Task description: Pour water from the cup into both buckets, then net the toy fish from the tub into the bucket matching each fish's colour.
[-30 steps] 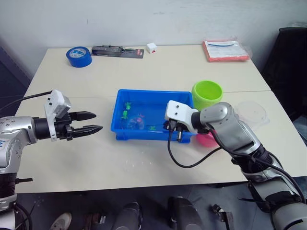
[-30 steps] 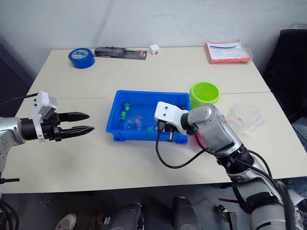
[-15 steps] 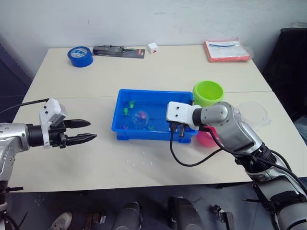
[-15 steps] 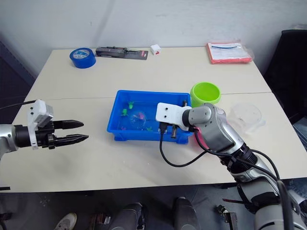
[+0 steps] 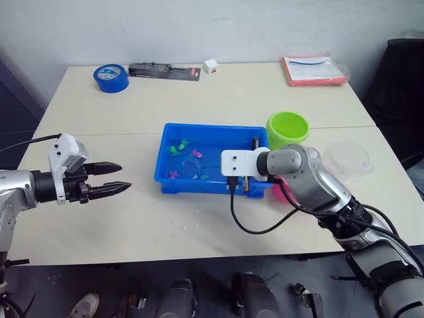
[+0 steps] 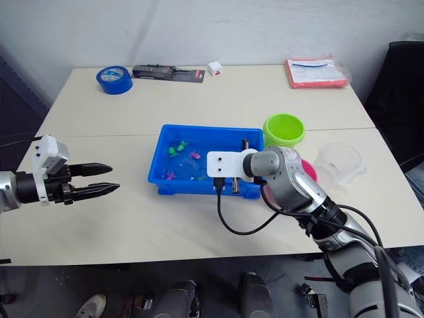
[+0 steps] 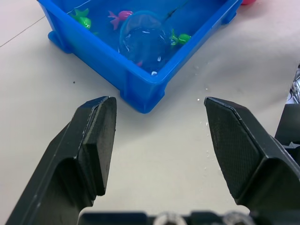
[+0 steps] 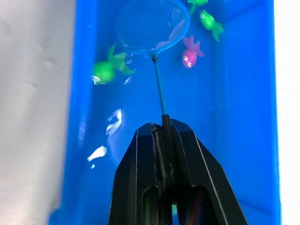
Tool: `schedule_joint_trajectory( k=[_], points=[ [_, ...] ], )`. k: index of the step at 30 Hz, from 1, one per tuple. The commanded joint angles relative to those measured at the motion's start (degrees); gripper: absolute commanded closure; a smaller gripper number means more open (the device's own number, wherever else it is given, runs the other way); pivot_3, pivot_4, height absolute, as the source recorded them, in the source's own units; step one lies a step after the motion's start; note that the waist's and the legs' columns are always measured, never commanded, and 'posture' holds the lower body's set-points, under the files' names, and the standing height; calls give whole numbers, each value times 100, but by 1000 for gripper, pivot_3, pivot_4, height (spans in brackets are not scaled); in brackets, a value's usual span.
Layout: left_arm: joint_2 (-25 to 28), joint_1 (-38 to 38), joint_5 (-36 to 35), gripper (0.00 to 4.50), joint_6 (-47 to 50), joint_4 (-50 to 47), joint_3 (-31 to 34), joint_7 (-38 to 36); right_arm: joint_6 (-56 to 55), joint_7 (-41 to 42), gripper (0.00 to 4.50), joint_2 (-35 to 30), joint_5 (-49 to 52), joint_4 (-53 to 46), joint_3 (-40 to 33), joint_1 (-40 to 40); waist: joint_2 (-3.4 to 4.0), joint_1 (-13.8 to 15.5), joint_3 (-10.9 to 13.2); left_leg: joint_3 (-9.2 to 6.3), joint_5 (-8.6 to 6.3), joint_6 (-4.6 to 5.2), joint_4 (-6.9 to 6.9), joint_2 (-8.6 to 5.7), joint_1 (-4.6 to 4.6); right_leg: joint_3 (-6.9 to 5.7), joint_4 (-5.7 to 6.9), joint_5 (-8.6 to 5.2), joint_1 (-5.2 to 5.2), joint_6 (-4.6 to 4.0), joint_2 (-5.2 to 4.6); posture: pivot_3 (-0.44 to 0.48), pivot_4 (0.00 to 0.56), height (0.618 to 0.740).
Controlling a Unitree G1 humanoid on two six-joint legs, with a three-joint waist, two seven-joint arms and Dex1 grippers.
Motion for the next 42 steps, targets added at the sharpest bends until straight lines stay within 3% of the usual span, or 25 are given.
schedule_joint_trajectory(
  k=[1,13,20,29,42],
  points=[
    [27,42,-135,1237,35,-179,227,45,-223,2,3702,59,-219,-34,71,-128,0,-3,0,0,0,0,0,0,0,-1,0,0,0,0,1,0,150,737],
    [12,31,-217,1237,123,-274,216,141,20,510,3702,769,-50,-357,217,-63,0,-7,0,-1,0,0,-1,3,0,-1,0,0,0,0,4,0,150,737],
    [-13,-11,-212,1237,117,-267,187,177,2301,919,3702,1526,1111,-486,-607,-274,0,-87,0,0,-6,-12,-5,17,1,-1,6,-4,-11,-7,19,0,150,737],
    [-25,-133,-174,1237,70,-170,98,158,3325,906,3702,1199,1879,-267,-814,-528,1,-72,1,-2,-8,-13,-5,9,1,2,30,-4,-23,-8,10,0,150,737],
    [-19,-229,-178,1237,47,-72,36,120,3778,425,3702,905,2485,-127,-895,-500,1,-19,1,-1,-8,-12,-5,7,1,4,30,-4,-24,-8,6,0,150,737]
  ],
)
